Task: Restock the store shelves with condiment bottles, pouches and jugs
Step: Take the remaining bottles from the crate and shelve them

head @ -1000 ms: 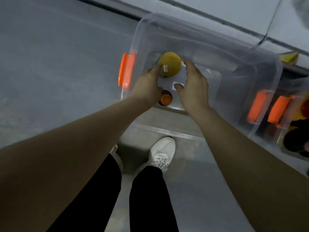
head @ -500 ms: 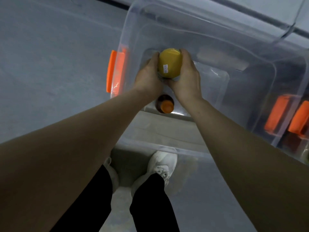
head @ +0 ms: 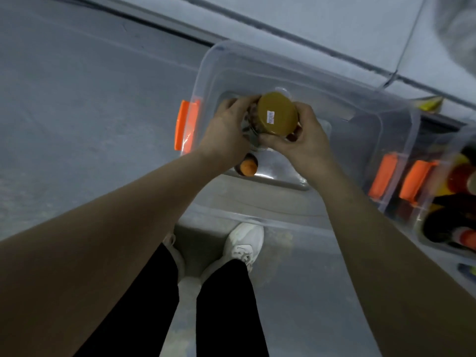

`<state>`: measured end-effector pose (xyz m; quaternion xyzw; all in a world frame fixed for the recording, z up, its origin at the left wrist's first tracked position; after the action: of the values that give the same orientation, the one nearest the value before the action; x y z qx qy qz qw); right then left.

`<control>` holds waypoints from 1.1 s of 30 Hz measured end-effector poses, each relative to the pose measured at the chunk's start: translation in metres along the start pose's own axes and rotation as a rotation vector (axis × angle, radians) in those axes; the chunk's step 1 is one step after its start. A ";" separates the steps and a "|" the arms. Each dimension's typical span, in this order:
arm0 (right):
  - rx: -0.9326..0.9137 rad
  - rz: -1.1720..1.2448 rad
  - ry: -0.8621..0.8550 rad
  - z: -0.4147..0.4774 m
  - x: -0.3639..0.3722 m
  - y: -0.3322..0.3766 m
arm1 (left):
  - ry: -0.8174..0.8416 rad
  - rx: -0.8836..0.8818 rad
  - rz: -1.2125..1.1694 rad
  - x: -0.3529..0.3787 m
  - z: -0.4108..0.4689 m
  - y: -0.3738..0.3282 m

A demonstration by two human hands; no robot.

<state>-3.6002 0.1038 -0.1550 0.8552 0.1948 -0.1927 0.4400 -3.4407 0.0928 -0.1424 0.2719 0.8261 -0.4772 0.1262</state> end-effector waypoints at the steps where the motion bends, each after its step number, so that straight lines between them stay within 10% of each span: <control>1: 0.032 0.039 0.000 -0.008 -0.009 0.005 | 0.014 0.014 -0.027 -0.007 -0.005 -0.009; 15: 0.286 0.597 -0.094 -0.127 -0.099 0.133 | 0.272 0.006 -0.317 -0.106 -0.106 -0.140; 33: 0.058 0.738 -0.115 -0.304 -0.224 0.350 | 0.253 0.096 -0.462 -0.257 -0.278 -0.328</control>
<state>-3.5667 0.1307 0.3583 0.8676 -0.1574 -0.0744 0.4658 -3.4025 0.1170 0.3563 0.1394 0.8518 -0.4943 -0.1032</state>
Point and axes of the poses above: each hand's wrist, its own z-axis towards the middle knuckle, its own x-axis out of the palm, y = z × x, the point moved 7 cm from there along z, towards the middle knuckle, and after that the axes turned 9 degrees about -y, right-handed, at the moved point
